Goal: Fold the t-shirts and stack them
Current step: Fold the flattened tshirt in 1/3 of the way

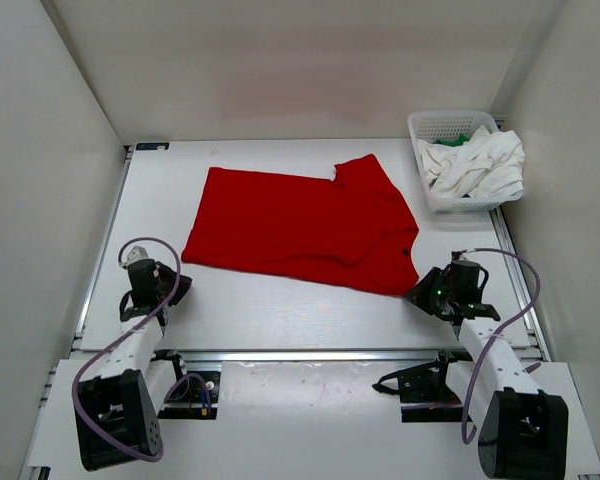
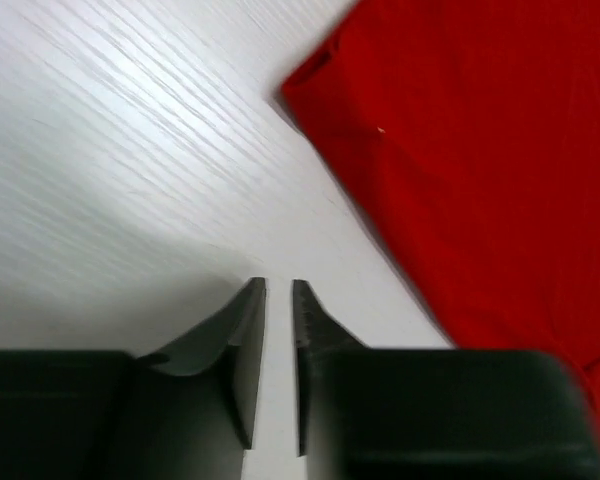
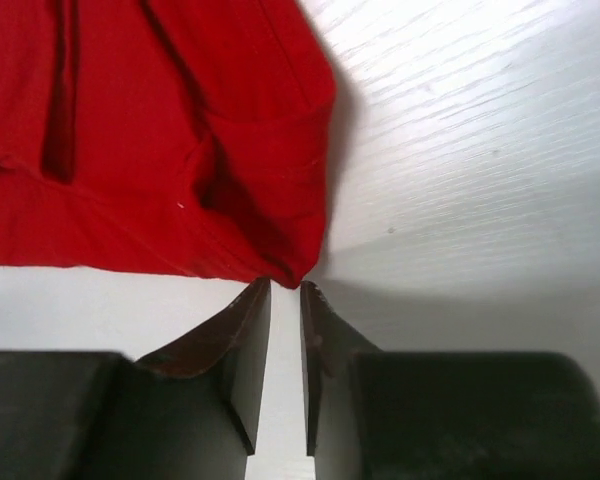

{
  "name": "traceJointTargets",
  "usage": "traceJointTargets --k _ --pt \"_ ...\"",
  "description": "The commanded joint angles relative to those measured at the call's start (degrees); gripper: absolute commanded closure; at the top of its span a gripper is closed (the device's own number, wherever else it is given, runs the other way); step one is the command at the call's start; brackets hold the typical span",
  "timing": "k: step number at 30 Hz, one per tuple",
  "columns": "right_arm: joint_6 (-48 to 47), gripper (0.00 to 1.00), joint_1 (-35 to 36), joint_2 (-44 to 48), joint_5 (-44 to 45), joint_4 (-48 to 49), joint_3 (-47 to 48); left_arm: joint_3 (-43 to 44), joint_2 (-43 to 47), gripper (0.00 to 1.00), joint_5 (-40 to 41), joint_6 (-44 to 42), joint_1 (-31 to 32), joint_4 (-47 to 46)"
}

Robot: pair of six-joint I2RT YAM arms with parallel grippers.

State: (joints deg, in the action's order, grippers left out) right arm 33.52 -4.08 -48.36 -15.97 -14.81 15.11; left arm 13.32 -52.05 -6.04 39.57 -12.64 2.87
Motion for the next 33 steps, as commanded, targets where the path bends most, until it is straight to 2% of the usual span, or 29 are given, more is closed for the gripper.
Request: traceJointTargets --k 1,3,5,6,9,11,16,17,19,21,23,24,26,28,33 --pt "0.0 0.81 -1.6 1.7 -2.2 -1.3 2.1 -1.6 -3.1 0.69 -2.0 2.6 1.9 -6.4" --pt "-0.4 0.72 0.5 2.0 -0.3 -1.9 4.2 -0.8 -5.9 0.62 -0.7 4.6 3.2 -8.8" --pt "-1.6 0.69 3.6 0.9 2.6 -2.7 7.8 1.7 -10.9 0.57 -0.8 5.4 4.6 -10.3" --pt "-1.9 0.7 7.1 0.5 3.5 -2.4 9.0 2.1 -12.9 0.52 -1.5 6.6 4.0 -12.6" --pt "-2.1 0.7 11.5 -1.2 3.8 -0.1 10.1 3.6 -16.3 0.48 -1.3 8.8 4.2 -15.3" --pt "-2.4 0.72 16.9 -6.9 4.5 2.8 11.5 5.6 -19.8 0.46 -0.1 9.1 5.2 -16.5" --pt "-4.5 0.75 23.2 -20.0 3.3 6.2 17.0 9.2 -26.5 0.45 0.7 10.1 5.9 -17.7" --pt "-4.9 0.76 24.4 -22.4 3.5 6.3 19.1 9.3 -27.7 0.47 -0.1 10.5 6.0 -18.7" --pt "-4.8 0.74 27.1 -25.1 5.5 8.4 20.0 8.6 -28.7 0.65 0.1 11.2 5.9 -20.4" --pt "-4.3 0.73 27.5 -27.2 6.4 10.3 20.5 9.3 -30.0 0.88 0.0 10.9 5.4 -20.5" --pt "-4.0 0.77 27.9 -30.0 6.3 11.0 20.7 9.3 -30.4 1.0 0.2 10.9 5.5 -20.5" --pt "-4.3 0.84 27.2 -32.2 6.4 11.8 20.0 9.1 -30.0 1.0 0.2 10.6 5.2 -20.2" --pt "-4.5 0.88 26.6 -33.5 6.0 12.2 18.9 9.0 -29.3 1.0 0.6 9.6 5.3 -20.1" --pt "-3.9 0.99 24.7 -33.9 5.0 14.1 17.2 8.0 -27.8 1.0 1.6 9.0 5.4 -18.6" --pt "-3.8 1.0 23.9 -31.3 4.8 14.3 11.8 2.5 -19.1 1.0 1.0 8.0 2.5 -16.0"
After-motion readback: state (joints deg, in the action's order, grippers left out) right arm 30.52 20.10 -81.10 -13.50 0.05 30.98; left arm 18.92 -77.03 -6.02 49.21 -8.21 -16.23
